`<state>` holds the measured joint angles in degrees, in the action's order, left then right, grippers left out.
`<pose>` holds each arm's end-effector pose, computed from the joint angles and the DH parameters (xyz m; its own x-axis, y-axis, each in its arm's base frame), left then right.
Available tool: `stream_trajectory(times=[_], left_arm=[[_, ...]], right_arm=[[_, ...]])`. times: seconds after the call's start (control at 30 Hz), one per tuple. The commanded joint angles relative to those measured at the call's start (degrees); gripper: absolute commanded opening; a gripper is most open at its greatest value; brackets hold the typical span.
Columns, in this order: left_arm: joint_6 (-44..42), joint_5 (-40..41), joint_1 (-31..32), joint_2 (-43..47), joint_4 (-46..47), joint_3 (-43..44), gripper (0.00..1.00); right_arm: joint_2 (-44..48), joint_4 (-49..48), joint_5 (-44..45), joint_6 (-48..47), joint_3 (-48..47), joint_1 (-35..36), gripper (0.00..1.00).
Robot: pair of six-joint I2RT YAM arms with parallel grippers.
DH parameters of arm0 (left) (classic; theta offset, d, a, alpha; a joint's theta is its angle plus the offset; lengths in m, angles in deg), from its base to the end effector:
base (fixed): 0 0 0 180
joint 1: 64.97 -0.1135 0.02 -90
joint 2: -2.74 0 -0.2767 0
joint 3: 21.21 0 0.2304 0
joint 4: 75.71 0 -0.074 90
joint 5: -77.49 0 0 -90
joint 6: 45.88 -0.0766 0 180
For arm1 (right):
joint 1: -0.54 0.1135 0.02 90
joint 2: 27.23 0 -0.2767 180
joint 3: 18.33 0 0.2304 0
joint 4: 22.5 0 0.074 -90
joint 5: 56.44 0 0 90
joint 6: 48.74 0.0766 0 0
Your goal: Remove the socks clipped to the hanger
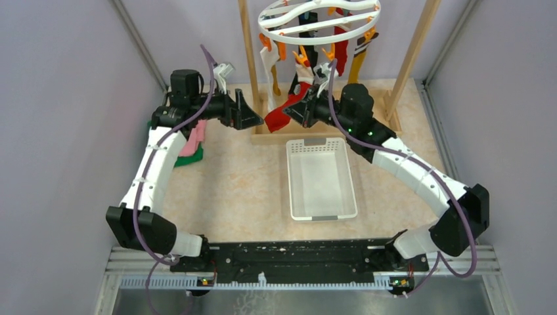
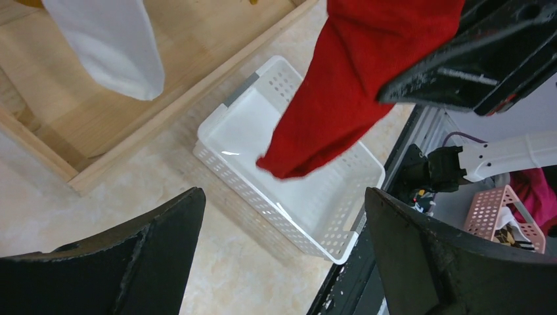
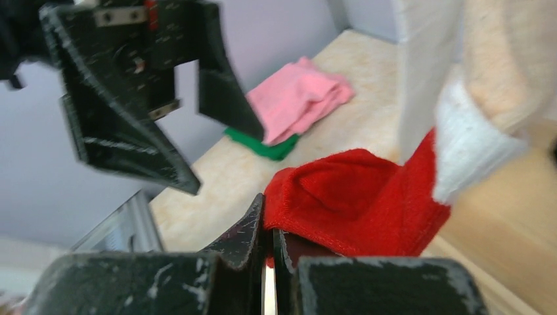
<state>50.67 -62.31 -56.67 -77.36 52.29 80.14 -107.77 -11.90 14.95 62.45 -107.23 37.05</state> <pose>0.2817 -0.1002 0.4065 -0.5874 0.0113 -0.8092 0.6802 0.5488 -0.4860 0.2659 0.2273 0.4142 -0.3257 0.1851 -0.9272 -0.7533 0.5417 0.3728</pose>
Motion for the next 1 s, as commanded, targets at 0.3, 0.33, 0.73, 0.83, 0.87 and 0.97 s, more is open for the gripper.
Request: stream_trajectory(times=[0.3,0.33,0.73,0.83,0.87,0.97], left_arm=[[6.4,-8.2,1.5,-3.9,7.4,2.9,0.95],[7.4,-9.1,1.6,-4.1,8.0,2.9,0.95],[18.9,-17.6,1.6,-5.7,16.6,0.7,0.95],[20.1,-19.1,1.7,-6.6,18.0,0.7,0.90],[20.4,-19.4,1.8,-6.9,18.5,0.7,0.86],[21.4,-20.7,1.8,-7.1,19.9,0.8,0.73]], right_arm=[[-2.0,-9.6,-20.7,8.9,2.4,0.0,0.00],[-2.4,-10.3,-20.9,9.2,2.4,0.0,0.00],[-5.5,-16.0,-26.3,14.9,1.0,0.0,0.00],[-6.3,-15.9,-26.8,15.4,0.1,0.1,0.00],[-6.4,-15.8,-26.9,15.5,0.0,0.0,0.00],[-6.8,-15.4,-26.7,15.5,0.0,0.0,0.00]])
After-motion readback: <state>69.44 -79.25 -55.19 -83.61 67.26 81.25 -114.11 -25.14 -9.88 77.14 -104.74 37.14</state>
